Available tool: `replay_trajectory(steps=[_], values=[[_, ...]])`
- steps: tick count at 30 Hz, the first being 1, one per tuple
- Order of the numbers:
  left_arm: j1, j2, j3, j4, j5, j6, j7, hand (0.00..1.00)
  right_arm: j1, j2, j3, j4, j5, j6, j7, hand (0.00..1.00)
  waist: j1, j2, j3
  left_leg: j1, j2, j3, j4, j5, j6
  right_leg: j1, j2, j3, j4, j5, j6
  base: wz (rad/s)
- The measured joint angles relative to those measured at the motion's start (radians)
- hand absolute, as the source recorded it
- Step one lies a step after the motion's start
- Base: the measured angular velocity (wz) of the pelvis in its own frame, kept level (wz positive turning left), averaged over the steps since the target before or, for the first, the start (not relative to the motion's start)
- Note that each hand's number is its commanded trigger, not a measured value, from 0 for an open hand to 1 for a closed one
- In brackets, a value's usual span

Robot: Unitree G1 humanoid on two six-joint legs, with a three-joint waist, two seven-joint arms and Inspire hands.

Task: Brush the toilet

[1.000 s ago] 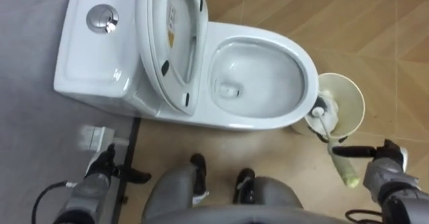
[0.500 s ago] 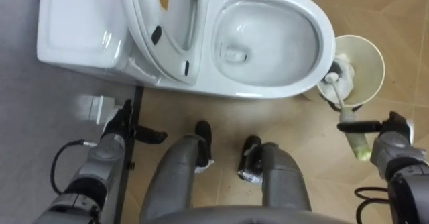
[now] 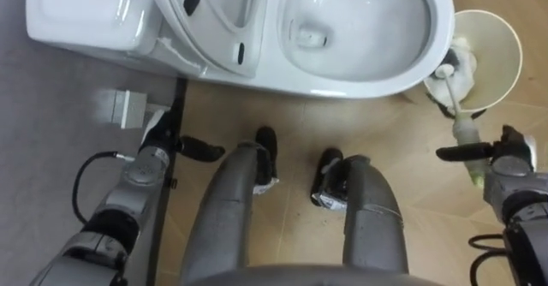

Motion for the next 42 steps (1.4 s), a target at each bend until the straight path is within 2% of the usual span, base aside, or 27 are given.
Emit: replay_trajectory(steps=[7,11,13,19,25,26,32,37,42], values=[[0.008,0.0,-0.01,-0.076,-0.001,0.007,-0.009,0.0,-0.018,-0.022,0.019,0.002,-0.012,0.003,0.033,0.0,0.016,0.006,0.0014,-0.059,-0.007,-0.002,0.022,0.002,-0.003,-0.062,-0.017,-0.005,0.044,-0.012,-0.007,0.06],[0.003,0.0,-0.006,-0.077,-0.001,0.007,-0.013,0.0,-0.016,-0.032,0.025,0.001,-0.011,0.013,0.051,0.0,0.014,0.006,0.001,-0.103,-0.008,0.0,0.05,0.002,-0.001,-0.108,-0.023,-0.001,0.077,-0.019,-0.013,0.02],[0.0,0.001,-0.004,-0.076,-0.001,0.008,-0.014,0.0,-0.007,-0.039,0.053,0.002,-0.002,0.015,0.066,0.0,0.019,0.008,0.001,-0.124,-0.005,0.0,0.079,-0.009,-0.002,-0.128,-0.026,0.0,0.104,-0.032,-0.018,0.0],[0.002,0.002,-0.004,-0.077,-0.002,0.007,-0.013,0.0,0.012,-0.042,0.081,0.009,-0.006,0.014,0.088,0.0,0.04,0.012,0.0005,-0.138,-0.004,-0.002,0.105,-0.02,-0.009,-0.142,-0.028,0.003,0.134,-0.049,-0.025,0.0],[0.025,0.003,-0.004,-0.106,-0.001,0.008,-0.015,0.0,0.012,-0.049,0.093,0.029,-0.012,0.015,0.113,0.0,0.043,0.014,-0.0001,-0.142,-0.005,-0.003,0.12,-0.026,-0.01,-0.144,-0.03,0.004,0.15,-0.057,-0.026,0.01],[0.027,0.003,-0.003,-0.111,-0.001,0.008,-0.015,0.0,0.012,-0.049,0.093,0.029,-0.012,0.015,0.117,1.0,0.044,0.014,-0.0001,-0.143,-0.005,-0.003,0.122,-0.026,-0.011,-0.145,-0.029,0.003,0.152,-0.057,-0.026,0.0],[0.028,0.003,-0.004,-0.116,-0.002,0.015,-0.016,0.0,0.019,-0.057,0.095,0.032,-0.003,0.016,0.131,1.0,0.043,0.014,-0.0003,-0.144,-0.006,-0.002,0.124,-0.026,-0.011,-0.145,-0.029,0.003,0.153,-0.057,-0.026,0.0],[0.05,0.003,-0.004,-0.142,-0.004,0.034,-0.011,0.0,0.064,-0.059,0.126,0.032,0.001,0.046,0.149,1.0,0.042,0.015,-0.0012,-0.143,-0.009,-0.003,0.125,-0.026,-0.011,-0.143,-0.034,0.0,0.155,-0.057,-0.026,0.0],[0.065,0.002,-0.006,-0.155,-0.012,0.034,-0.012,0.0,0.089,-0.055,0.133,0.033,0.003,0.066,0.149,1.0,0.04,0.015,-0.0017,-0.139,-0.018,-0.003,0.125,-0.025,-0.008,-0.138,-0.039,-0.002,0.158,-0.057,-0.025,0.01]])
